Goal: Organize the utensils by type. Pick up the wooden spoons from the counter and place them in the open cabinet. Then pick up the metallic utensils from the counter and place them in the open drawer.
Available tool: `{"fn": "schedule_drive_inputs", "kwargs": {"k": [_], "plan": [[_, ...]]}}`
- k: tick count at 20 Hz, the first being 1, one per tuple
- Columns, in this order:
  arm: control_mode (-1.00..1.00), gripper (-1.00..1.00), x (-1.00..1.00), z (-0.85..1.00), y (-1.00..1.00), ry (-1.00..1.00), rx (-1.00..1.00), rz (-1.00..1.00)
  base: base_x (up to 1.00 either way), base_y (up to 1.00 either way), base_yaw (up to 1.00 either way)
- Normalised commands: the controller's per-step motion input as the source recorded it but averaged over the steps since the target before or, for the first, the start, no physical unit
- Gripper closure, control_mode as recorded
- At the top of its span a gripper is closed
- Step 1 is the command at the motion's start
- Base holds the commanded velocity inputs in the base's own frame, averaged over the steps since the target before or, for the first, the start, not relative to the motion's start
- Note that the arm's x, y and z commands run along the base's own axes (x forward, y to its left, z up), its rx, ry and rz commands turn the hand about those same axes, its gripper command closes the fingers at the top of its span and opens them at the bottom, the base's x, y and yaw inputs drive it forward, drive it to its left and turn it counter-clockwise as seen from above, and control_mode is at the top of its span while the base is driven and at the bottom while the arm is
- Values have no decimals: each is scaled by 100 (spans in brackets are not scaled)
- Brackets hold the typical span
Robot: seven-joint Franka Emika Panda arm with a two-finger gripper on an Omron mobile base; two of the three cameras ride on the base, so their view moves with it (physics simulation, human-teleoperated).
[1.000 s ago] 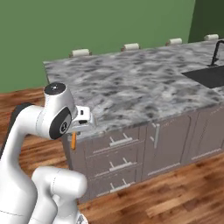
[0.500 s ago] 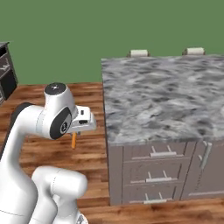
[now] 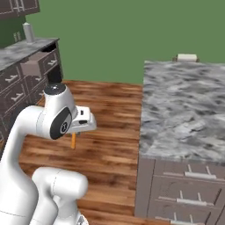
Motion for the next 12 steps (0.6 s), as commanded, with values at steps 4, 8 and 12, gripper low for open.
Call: {"fn": "schedule_drive_inputs", "kwargs": {"k": [4,8,12], "plan": [[100,100,0,0,0,0,0,0,68,53,18],[100,100,0,0,0,0,0,0,94,47,10],[100,100,0,0,0,0,0,0,100,61,4]]}}
